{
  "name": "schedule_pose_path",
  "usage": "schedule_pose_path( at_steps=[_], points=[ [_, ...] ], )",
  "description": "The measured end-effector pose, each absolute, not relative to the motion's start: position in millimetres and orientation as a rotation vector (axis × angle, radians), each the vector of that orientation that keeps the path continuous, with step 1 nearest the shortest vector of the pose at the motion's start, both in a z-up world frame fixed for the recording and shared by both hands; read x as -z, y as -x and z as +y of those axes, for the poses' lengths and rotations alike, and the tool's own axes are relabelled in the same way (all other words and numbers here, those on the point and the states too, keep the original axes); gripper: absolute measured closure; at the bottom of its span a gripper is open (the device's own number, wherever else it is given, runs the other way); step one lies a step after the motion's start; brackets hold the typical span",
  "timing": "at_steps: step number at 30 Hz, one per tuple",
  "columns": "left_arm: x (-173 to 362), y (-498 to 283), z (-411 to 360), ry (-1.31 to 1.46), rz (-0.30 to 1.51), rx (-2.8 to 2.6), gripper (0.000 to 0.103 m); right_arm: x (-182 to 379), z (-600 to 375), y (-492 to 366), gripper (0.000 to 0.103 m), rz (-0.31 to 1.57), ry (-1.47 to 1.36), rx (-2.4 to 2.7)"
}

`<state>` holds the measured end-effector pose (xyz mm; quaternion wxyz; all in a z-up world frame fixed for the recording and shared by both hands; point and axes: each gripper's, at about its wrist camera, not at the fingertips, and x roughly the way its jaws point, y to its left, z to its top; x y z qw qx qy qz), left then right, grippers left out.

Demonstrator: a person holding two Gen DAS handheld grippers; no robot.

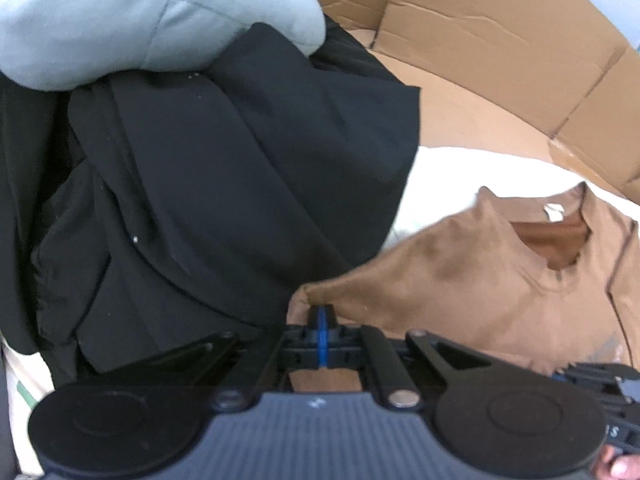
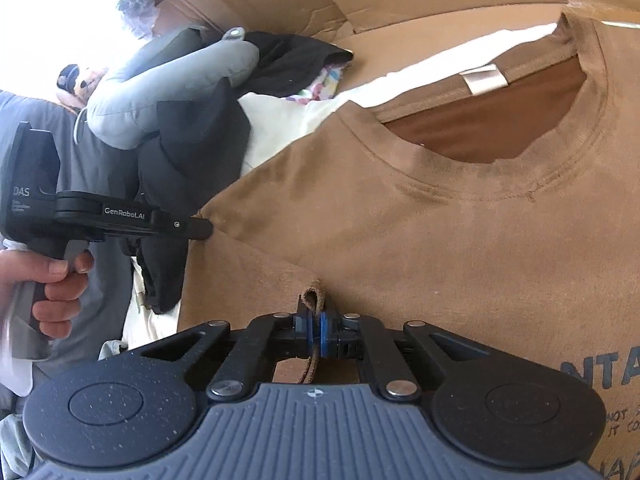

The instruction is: Fold clothes

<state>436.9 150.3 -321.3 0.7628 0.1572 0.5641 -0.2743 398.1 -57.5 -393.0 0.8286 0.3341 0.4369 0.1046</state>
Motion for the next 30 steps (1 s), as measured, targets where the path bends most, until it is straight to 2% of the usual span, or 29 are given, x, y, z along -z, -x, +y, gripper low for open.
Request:
schedule_pose_path(
  at_steps=[13, 17, 28, 29, 30],
  points=[
    [307.7, -416.4, 166.1, -0.264, 1.148, 0.538, 0.101, 396.0, -99.6, -362.1, 0.100, 0.844, -0.829, -0.109],
    [299.9, -393.9, 181.8, -0.247, 1.132, 0.531, 0.090, 395.3, -105.6, -346.4, 0.099, 0.848, -0.846, -0.139],
    [279.2, -338.5, 226.6, -0.212, 1.105, 0.517, 0.090, 393.6, -75.1, -323.6, 0.098, 0.910, -0.832, -0.276],
    [277.1, -334.0, 229.2, -0.207, 1.102, 0.516, 0.090, 393.3, -71.8, -323.0, 0.094, 0.917, -0.831, -0.288],
    [274.9, -329.2, 233.2, -0.200, 1.100, 0.513, 0.090, 393.1, -68.5, -322.1, 0.081, 0.924, -0.831, -0.298]
  ],
)
